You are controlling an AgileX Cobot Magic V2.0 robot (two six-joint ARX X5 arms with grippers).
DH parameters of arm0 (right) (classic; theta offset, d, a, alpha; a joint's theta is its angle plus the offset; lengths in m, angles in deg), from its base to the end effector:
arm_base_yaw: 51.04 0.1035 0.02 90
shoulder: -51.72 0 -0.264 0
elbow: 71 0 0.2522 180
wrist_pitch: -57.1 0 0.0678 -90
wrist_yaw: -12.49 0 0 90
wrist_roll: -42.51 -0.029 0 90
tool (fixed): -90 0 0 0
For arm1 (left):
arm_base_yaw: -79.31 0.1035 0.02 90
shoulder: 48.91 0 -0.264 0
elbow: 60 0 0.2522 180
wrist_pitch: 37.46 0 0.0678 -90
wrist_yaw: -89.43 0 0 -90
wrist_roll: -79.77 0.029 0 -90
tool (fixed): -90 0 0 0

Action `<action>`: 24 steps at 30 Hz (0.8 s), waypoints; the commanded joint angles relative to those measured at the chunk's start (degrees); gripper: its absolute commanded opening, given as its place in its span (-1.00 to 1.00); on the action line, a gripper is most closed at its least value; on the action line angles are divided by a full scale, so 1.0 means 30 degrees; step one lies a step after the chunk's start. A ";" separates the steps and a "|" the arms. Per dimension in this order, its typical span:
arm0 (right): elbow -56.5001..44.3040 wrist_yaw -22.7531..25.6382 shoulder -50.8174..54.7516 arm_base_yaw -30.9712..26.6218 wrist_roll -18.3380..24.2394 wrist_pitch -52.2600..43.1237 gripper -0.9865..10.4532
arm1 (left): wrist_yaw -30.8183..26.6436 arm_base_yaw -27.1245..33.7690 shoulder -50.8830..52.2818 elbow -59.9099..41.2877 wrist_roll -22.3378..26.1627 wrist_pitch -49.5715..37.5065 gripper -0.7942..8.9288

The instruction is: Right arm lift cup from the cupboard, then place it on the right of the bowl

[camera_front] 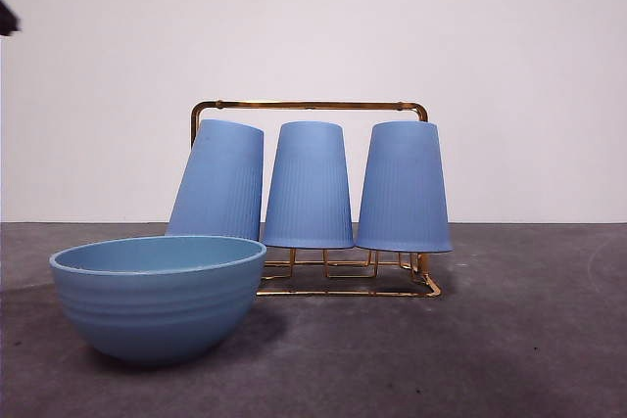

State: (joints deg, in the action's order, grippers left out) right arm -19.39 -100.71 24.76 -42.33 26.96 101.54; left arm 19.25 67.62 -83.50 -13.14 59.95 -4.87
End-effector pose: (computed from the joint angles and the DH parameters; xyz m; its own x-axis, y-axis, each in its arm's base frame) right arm 0.0999 0.0269 0.2964 0.7952 0.5204 -0.3112 -0.3974 0.8349 0.3807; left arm 0.1334 -0.0376 0.2740 0.7952 -0.5108 -0.3267 0.3569 0.8299 -0.4287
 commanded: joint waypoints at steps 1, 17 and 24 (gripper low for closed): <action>0.1035 -0.0911 -0.1239 0.0262 0.2120 0.0816 -0.81 | 0.2135 -0.0270 -0.1494 0.1166 0.0670 0.0051 -0.81; 0.3060 -0.3264 -0.4838 0.1311 0.5049 0.2645 -0.81 | 0.7380 -0.1239 -0.4860 0.3526 0.4095 0.1224 -0.76; 0.3060 -0.3264 -0.4845 0.1311 0.5049 0.2630 -0.39 | 0.7358 -0.1239 -0.4860 0.3526 0.4095 0.0707 0.07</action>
State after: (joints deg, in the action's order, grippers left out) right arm -11.09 -110.35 10.55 -38.66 41.29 109.99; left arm 40.95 64.10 -97.71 -3.63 71.32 -2.12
